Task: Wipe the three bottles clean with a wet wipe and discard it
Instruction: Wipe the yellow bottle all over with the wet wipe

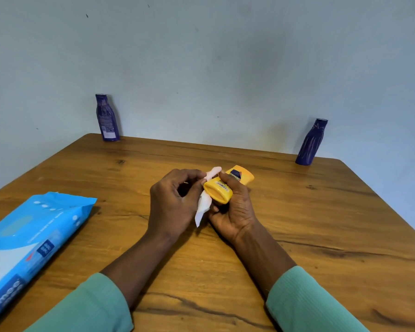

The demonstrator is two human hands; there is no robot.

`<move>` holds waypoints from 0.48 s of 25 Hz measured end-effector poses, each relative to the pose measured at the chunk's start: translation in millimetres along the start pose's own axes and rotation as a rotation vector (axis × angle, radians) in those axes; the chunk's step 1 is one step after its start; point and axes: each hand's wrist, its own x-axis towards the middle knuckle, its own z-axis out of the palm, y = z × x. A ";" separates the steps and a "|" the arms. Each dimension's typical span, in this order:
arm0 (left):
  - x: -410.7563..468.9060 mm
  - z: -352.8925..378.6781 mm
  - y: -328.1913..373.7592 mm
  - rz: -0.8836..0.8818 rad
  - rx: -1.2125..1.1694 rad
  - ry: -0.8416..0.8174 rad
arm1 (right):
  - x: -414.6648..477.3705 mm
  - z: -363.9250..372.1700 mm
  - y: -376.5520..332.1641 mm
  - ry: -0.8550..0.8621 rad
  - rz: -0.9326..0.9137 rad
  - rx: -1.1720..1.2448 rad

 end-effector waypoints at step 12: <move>-11.7 5.6 11.8 -0.048 0.009 -0.015 | -0.1 -1.0 -2.4 -0.032 0.044 0.084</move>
